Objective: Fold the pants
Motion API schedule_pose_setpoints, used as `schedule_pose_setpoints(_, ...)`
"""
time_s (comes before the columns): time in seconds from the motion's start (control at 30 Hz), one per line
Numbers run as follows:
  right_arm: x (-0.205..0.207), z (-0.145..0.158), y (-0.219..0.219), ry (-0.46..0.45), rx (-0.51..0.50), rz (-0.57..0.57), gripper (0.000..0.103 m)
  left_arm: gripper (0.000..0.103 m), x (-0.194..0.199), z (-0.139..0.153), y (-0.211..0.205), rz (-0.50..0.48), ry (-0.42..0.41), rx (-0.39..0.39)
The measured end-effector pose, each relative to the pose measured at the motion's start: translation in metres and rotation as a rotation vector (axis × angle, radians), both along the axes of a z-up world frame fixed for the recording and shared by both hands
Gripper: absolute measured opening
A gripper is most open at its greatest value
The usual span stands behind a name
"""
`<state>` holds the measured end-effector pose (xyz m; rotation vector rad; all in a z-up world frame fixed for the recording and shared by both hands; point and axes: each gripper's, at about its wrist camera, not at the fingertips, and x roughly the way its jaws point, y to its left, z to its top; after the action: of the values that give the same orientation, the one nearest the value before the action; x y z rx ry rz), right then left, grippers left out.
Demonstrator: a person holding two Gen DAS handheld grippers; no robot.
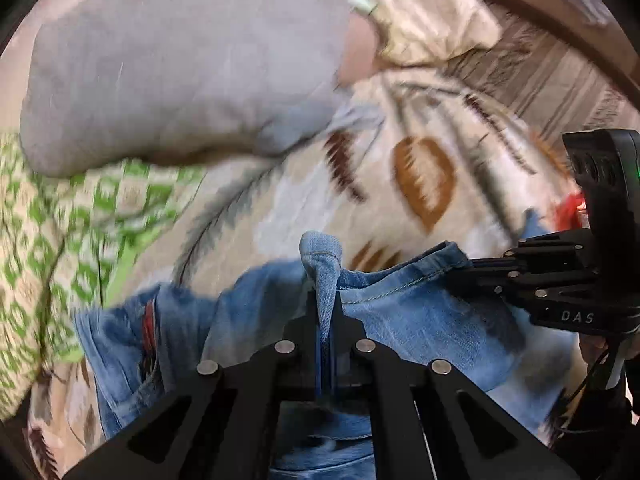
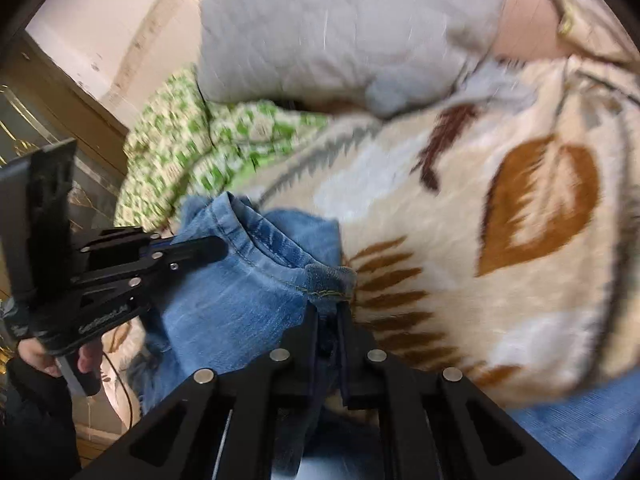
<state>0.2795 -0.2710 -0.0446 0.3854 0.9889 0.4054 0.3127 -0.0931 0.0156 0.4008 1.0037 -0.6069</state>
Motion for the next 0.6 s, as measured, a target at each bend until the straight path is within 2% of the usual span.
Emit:
schedule_pose_setpoints(0.13,-0.033,0.038,-0.041,-0.095,-0.011,-0.073,0.005,0.003,-0.012,0.024,-0.049,-0.086,-0.045,-0.017)
schedule_pose_setpoints(0.27,-0.063,0.057,-0.088,-0.145,-0.067,-0.175,0.005,0.003,-0.019,0.025,-0.106,-0.165,-0.060,-0.036)
schedule_pose_setpoints(0.43,-0.067,0.039,-0.147,-0.080,-0.097,-0.329,0.004,0.003,-0.005,-0.001,-0.185,-0.246,-0.049,-0.034)
schedule_pose_setpoints(0.6,-0.064,0.012,-0.180,-0.019,-0.102,-0.432,0.004,0.003,0.015,-0.032,-0.239,-0.294,-0.028,-0.003)
